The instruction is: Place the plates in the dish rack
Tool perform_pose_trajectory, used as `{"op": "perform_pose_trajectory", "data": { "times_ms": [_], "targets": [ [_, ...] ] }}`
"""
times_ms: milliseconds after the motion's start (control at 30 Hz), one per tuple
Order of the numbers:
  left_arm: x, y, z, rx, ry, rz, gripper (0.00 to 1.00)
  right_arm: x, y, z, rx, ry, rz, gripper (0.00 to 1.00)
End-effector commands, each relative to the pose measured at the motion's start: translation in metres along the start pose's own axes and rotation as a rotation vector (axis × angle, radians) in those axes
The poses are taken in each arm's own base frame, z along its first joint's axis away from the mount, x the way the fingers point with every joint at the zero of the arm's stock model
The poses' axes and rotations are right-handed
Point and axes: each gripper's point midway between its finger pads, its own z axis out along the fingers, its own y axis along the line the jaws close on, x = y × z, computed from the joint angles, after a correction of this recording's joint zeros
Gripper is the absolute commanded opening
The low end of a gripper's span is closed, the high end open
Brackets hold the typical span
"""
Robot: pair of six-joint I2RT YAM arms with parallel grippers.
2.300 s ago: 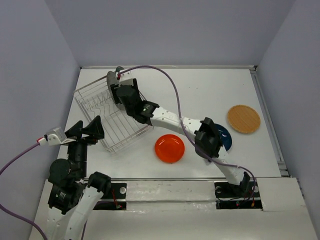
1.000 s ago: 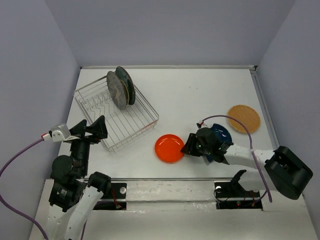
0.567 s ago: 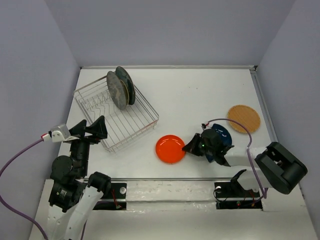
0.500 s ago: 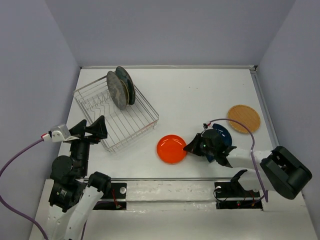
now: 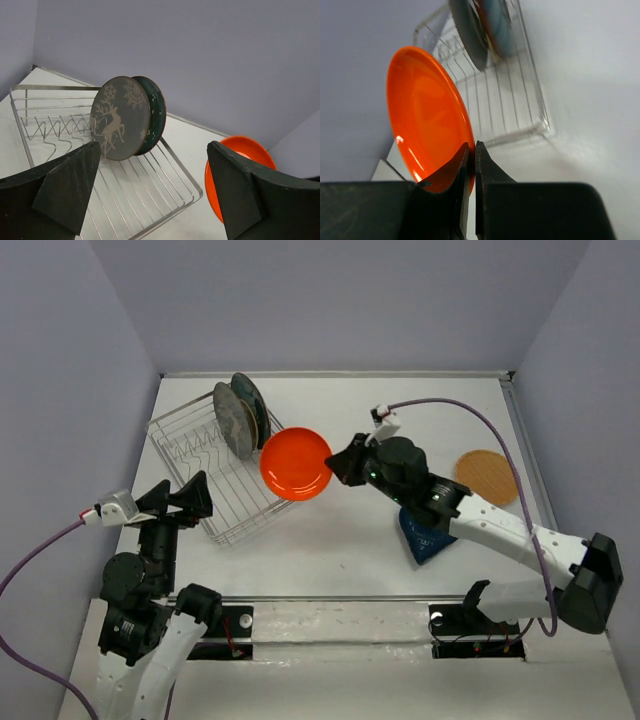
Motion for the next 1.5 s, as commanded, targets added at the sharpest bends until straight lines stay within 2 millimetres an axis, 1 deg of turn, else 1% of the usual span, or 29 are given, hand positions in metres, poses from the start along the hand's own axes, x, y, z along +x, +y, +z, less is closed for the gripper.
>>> {"op": "perform_pose_trajectory", "data": {
  "times_ms": [0, 33, 100, 133, 200, 233, 267, 300, 333, 367, 400, 467, 500, 533, 567, 600, 633, 667, 700, 767, 800, 833, 867, 933, 967, 1000, 1167, 1200, 1467],
  "targets": [
    [-0.015, 0.005, -0.001, -0.032, -0.065, -0.014, 0.99, -0.058, 0.047, 0.044, 0.081, -0.166, -0.186, 0.07],
    [-0.017, 0.010, -0.002, -0.059, -0.075, -0.020, 0.99, -0.068, 0.067, 0.067, 0.076, -0.179, -0.214, 0.07],
    [-0.020, 0.016, -0.003, -0.091, -0.087, -0.023, 0.99, -0.083, 0.079, 0.089, 0.101, -0.211, -0.228, 0.07],
    [-0.024, 0.021, -0.005, -0.122, -0.108, -0.035, 0.99, -0.087, 0.093, 0.110, 0.107, -0.218, -0.236, 0.07],
    [-0.031, 0.028, -0.009, -0.159, -0.133, -0.044, 0.99, -0.095, 0.099, 0.131, 0.142, -0.240, -0.246, 0.07],
    [-0.032, 0.033, -0.010, -0.184, -0.141, -0.055, 0.99, -0.095, 0.102, 0.140, 0.161, -0.249, -0.250, 0.07],
    [-0.036, 0.038, -0.012, -0.214, -0.160, -0.066, 0.99, -0.077, 0.091, 0.165, 0.203, -0.214, -0.278, 0.07],
    [-0.038, 0.040, -0.014, -0.227, -0.168, -0.080, 0.99, -0.095, 0.111, 0.167, 0.190, -0.265, -0.256, 0.07],
    [-0.039, 0.042, -0.016, -0.237, -0.175, -0.090, 0.99, -0.093, 0.109, 0.175, 0.210, -0.263, -0.265, 0.07],
    [-0.042, 0.047, -0.017, -0.265, -0.188, -0.098, 0.99, -0.093, 0.115, 0.189, 0.231, -0.291, -0.263, 0.07],
    [-0.042, 0.049, -0.018, -0.277, -0.192, -0.111, 0.99, -0.093, 0.111, 0.196, 0.259, -0.302, -0.281, 0.07],
    [-0.044, 0.054, -0.021, -0.304, -0.206, -0.126, 0.99, -0.084, 0.116, 0.206, 0.289, -0.314, -0.313, 0.07],
    [-0.045, 0.054, -0.022, -0.303, -0.208, -0.131, 0.99, -0.070, 0.104, 0.223, 0.328, -0.309, -0.343, 0.07],
    [-0.045, 0.054, -0.023, -0.301, -0.209, -0.133, 0.99, -0.082, 0.116, 0.218, 0.340, -0.357, -0.353, 0.07],
    [-0.044, 0.053, -0.023, -0.293, -0.205, -0.134, 0.99, -0.082, 0.114, 0.222, 0.354, -0.370, -0.365, 0.07],
    [-0.045, 0.052, -0.023, -0.289, -0.207, -0.137, 0.99, -0.069, 0.108, 0.232, 0.390, -0.374, -0.391, 0.07],
    [-0.045, 0.051, -0.023, -0.281, -0.206, -0.139, 0.99, -0.068, 0.111, 0.231, 0.402, -0.384, -0.435, 0.07],
    [-0.045, 0.051, -0.023, -0.277, -0.206, -0.138, 0.99, -0.075, 0.116, 0.232, 0.398, -0.424, -0.426, 0.07],
    [-0.044, 0.049, -0.022, -0.264, -0.201, -0.139, 0.99, -0.071, 0.117, 0.235, 0.417, -0.449, -0.457, 0.07],
    [-0.043, 0.044, -0.021, -0.237, -0.191, -0.140, 0.99, -0.076, 0.112, 0.233, 0.487, -0.516, -0.530, 0.07],
    [-0.043, 0.043, -0.022, -0.232, -0.191, -0.141, 0.99, -0.071, 0.113, 0.231, 0.501, -0.516, -0.530, 0.07],
    [-0.043, 0.042, -0.022, -0.227, -0.190, -0.142, 0.99, -0.072, 0.109, 0.234, 0.528, -0.539, -0.584, 0.07],
    [-0.043, 0.041, -0.022, -0.221, -0.189, -0.144, 0.99, -0.068, 0.113, 0.233, 0.531, -0.549, -0.600, 0.07],
    [-0.043, 0.041, -0.022, -0.220, -0.191, -0.147, 0.99, -0.069, 0.111, 0.235, 0.557, -0.567, -0.634, 0.07],
    [-0.043, 0.041, -0.022, -0.218, -0.191, -0.147, 0.99, -0.060, 0.105, 0.242, 0.564, -0.559, -0.650, 0.07],
    [-0.043, 0.041, -0.022, -0.217, -0.190, -0.147, 0.99, -0.061, 0.105, 0.242, 0.566, -0.564, -0.648, 0.07],
    [-0.043, 0.040, -0.022, -0.214, -0.189, -0.147, 0.99, -0.046, 0.099, 0.254, 0.553, -0.555, -0.672, 0.07],
    [-0.043, 0.040, -0.022, -0.213, -0.190, -0.149, 0.99, -0.038, 0.096, 0.259, 0.548, -0.544, -0.684, 0.07],
    [-0.043, 0.040, -0.021, -0.211, -0.189, -0.145, 0.99, -0.003, 0.083, 0.281, 0.503, -0.470, -0.682, 0.07]
  ]
}}
